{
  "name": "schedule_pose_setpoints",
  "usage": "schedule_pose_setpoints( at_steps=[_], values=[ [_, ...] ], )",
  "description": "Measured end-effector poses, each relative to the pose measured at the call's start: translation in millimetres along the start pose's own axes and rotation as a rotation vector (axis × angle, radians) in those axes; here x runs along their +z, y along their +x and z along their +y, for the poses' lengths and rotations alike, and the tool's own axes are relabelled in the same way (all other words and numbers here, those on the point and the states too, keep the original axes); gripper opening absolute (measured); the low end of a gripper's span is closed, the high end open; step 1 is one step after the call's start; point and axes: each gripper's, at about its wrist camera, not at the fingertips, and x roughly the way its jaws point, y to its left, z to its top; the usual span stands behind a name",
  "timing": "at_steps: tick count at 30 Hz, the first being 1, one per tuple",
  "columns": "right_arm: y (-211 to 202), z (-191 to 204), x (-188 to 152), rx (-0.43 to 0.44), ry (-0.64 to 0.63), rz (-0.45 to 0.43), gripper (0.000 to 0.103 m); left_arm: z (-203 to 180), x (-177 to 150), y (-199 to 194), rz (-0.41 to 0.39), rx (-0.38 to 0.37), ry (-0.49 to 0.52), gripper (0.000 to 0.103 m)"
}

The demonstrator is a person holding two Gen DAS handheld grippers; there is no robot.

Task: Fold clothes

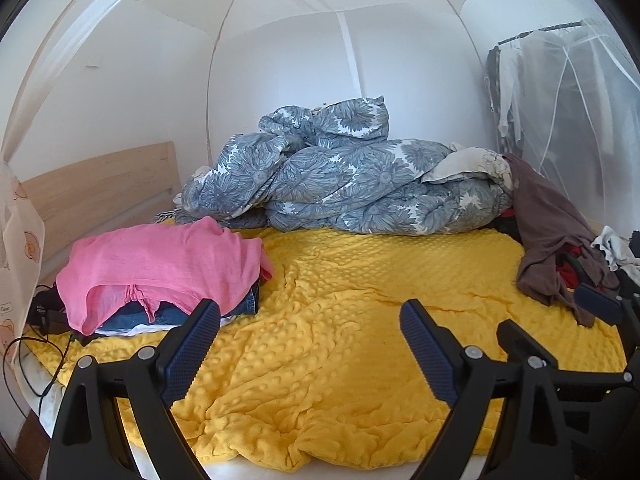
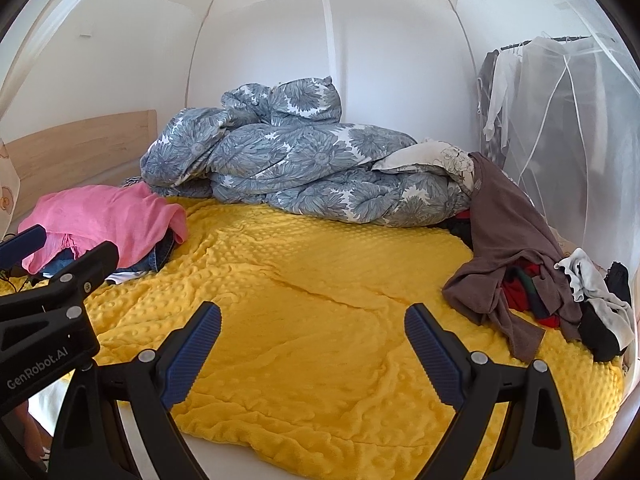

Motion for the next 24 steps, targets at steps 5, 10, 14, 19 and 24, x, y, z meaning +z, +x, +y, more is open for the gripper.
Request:
schedule_pose_setpoints(
  at_steps=[5, 10, 14, 19, 24],
  values=[
    [0.8, 2.2, -0.9, 0.003, -0.001, 0.004, 0.095, 3.5, 0.1, 1.8, 0.024, -0.009, -0.017, 0.093],
    [2.9, 2.5, -2.6, 0.003, -0.002, 0.012, 0.095, 5.7, -0.2, 2.7, 0.029, 0.014, -0.025, 0.093],
    [5.6, 1.3, -3.7, 0.003, 0.005, 0.023, 0.095, 6.3, -0.3, 4.4, 0.041, 0.016, -0.028, 0.093],
    [6.3, 1.9, -3.7, 0.009, 0.007, 0.028, 0.095, 5.8, -0.7, 5.0, 0.045, 0.012, -0.018, 0.093],
    [6.8, 3.1, -4.4, 0.012, 0.003, 0.032, 0.095, 5.1, -0.9, 4.8, 0.046, 0.009, -0.017, 0.093]
  ],
)
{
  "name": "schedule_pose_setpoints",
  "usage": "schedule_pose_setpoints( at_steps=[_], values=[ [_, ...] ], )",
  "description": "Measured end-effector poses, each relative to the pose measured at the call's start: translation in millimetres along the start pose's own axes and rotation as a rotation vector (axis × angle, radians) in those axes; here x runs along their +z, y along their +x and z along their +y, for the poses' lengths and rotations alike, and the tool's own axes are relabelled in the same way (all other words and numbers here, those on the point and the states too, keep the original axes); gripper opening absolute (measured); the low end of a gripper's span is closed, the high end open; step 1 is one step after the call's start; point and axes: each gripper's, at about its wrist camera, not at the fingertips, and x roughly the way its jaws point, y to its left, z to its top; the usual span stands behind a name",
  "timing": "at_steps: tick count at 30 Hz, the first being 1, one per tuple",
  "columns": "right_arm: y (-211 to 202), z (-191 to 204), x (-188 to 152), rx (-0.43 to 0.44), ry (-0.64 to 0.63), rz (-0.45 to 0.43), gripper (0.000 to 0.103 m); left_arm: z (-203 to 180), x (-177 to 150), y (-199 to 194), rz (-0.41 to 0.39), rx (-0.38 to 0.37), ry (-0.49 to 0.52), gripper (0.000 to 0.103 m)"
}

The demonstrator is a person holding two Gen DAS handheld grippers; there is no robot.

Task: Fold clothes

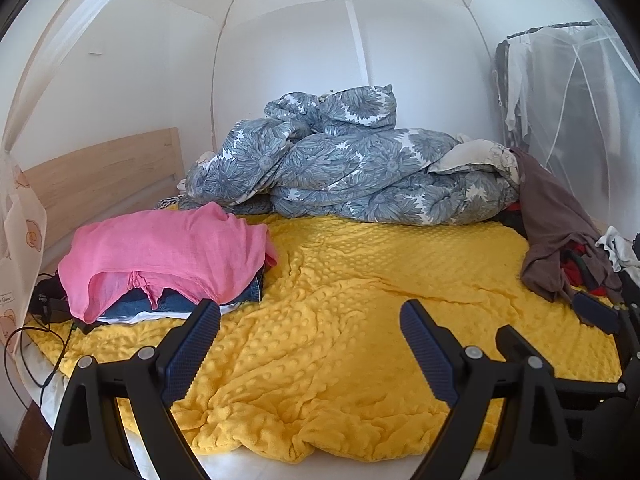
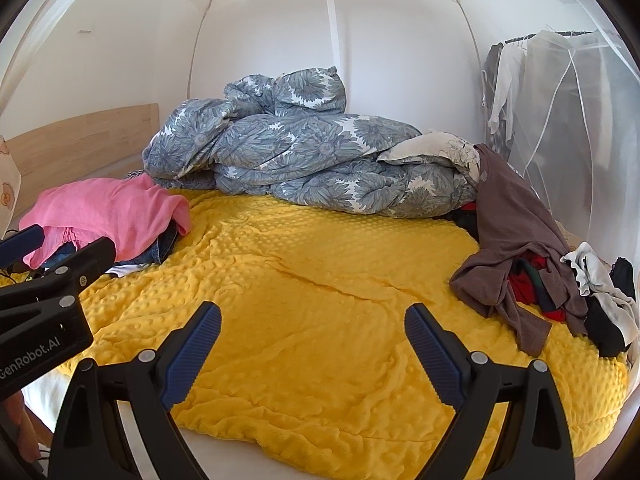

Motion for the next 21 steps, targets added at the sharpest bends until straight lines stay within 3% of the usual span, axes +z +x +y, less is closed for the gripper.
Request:
schedule_pose_setpoints(
  at_steps=[21],
  values=[
    [2.2, -1.4, -0.8, -0.003, 0.004, 0.009, 0.095, 0.2, -0.4, 1.3, 0.004, -0.009, 0.005, 0.093]
  ],
)
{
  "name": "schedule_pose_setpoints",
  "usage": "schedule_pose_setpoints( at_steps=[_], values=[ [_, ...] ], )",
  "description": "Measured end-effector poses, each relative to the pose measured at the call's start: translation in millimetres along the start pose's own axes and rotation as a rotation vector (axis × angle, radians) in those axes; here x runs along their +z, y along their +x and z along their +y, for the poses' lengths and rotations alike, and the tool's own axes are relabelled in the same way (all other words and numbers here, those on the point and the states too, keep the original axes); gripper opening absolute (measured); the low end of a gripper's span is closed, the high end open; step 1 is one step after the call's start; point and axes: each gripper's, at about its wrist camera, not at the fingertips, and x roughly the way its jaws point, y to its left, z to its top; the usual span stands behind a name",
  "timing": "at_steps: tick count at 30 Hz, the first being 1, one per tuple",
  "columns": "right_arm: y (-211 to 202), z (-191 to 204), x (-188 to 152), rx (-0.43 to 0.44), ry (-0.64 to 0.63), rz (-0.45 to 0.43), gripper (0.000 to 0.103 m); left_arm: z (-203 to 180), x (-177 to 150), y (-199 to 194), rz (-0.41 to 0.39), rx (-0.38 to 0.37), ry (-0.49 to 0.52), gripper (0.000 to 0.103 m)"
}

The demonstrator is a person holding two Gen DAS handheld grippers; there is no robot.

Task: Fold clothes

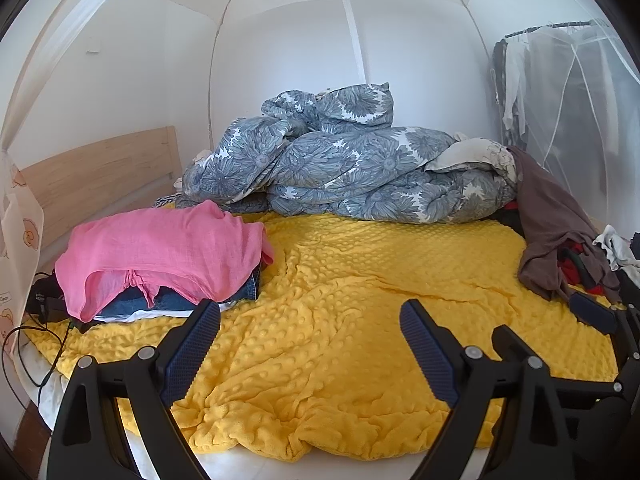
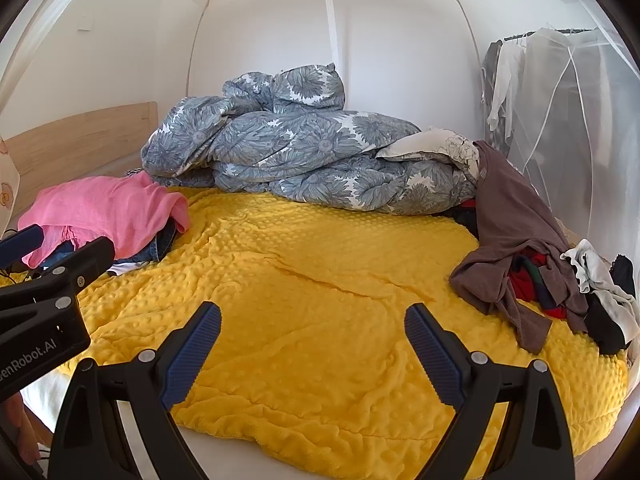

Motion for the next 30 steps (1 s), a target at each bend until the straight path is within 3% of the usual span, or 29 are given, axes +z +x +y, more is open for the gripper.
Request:
schedule_pose_setpoints(
  at_steps=[30],
  values=[
    [0.6, 2.4, -1.1, 0.002, 0.001, 0.012, 0.095, -2.5, -1.5, -0.8, -0.003, 0.006, 0.002, 0.093]
  ],
)
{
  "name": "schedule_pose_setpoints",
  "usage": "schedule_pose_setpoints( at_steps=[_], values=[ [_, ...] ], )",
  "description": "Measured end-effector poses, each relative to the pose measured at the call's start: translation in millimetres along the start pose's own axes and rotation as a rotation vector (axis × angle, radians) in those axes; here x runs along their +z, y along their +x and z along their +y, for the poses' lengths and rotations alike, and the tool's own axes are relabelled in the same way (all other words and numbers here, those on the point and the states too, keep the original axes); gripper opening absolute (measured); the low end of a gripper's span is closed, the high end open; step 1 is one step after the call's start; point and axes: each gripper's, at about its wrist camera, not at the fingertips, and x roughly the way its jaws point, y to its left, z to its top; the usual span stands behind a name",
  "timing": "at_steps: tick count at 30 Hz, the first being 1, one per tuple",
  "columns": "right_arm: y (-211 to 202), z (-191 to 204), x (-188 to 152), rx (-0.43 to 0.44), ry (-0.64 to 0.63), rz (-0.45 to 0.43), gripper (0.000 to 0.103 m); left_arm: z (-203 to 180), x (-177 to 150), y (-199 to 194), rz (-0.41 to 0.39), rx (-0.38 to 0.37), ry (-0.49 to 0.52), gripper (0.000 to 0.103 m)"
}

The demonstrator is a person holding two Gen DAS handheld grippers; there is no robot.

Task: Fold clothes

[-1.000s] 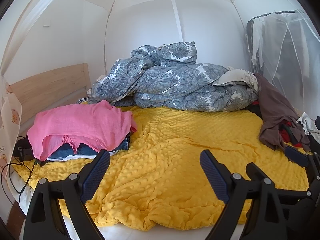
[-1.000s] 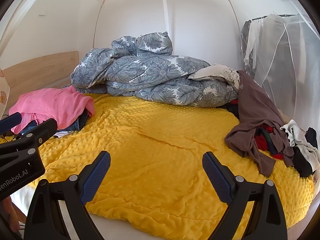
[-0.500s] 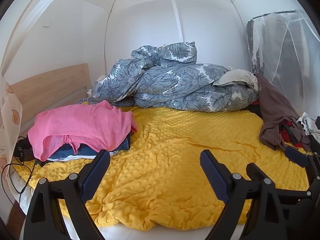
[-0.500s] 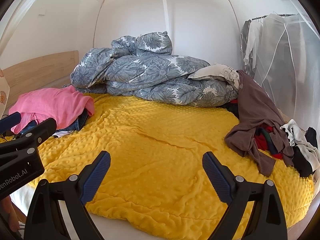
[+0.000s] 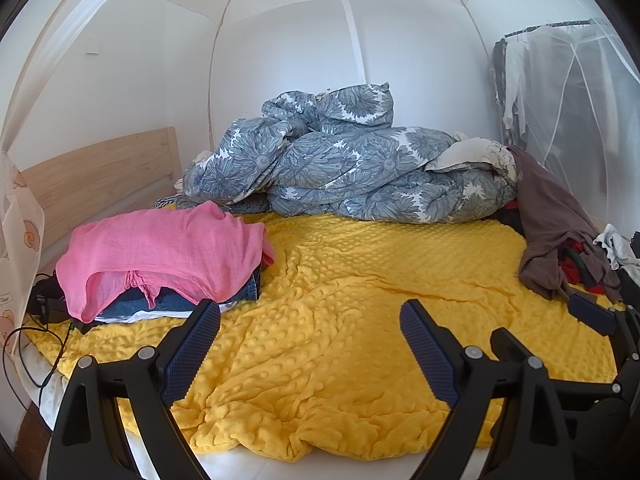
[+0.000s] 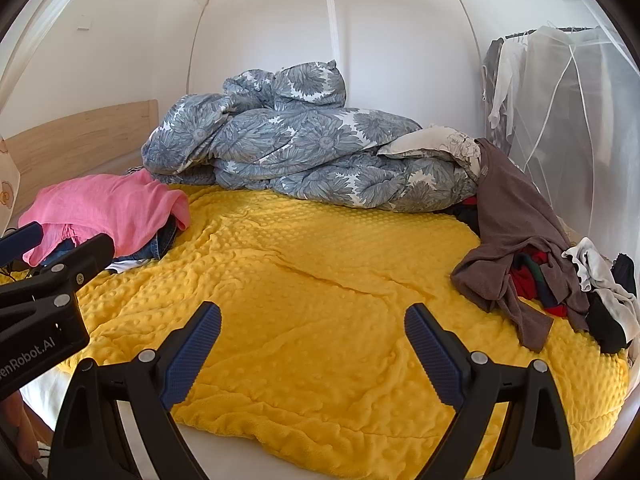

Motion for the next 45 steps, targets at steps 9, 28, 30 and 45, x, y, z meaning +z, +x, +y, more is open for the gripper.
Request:
schedule_pose_setpoints(
  at_steps=[9, 28, 30, 45],
  values=[
    [-0.4, 1.5, -0.6, -0.001, 0.002, 0.005, 0.095, -3.5, 0.7, -5.2, -0.031, 0.006, 0.023, 0.093],
    [1.0, 1.7, -2.4, 0.011, 0.002, 0.017, 0.095, -5.0, -0.5, -3.7, -0.021, -0.005, 0.029, 0.093],
    [0.9, 1.9, -2.6, 0.012, 0.003, 0.018, 0.095, -5.2, -0.6, -3.8, -0.020, -0.005, 0.030, 0.093],
    [3.5, 1.4, -3.1, 0.017, 0.007, 0.033, 0.095, -1.9, -0.6, -0.3, 0.010, -0.020, 0.005, 0.093]
  ],
)
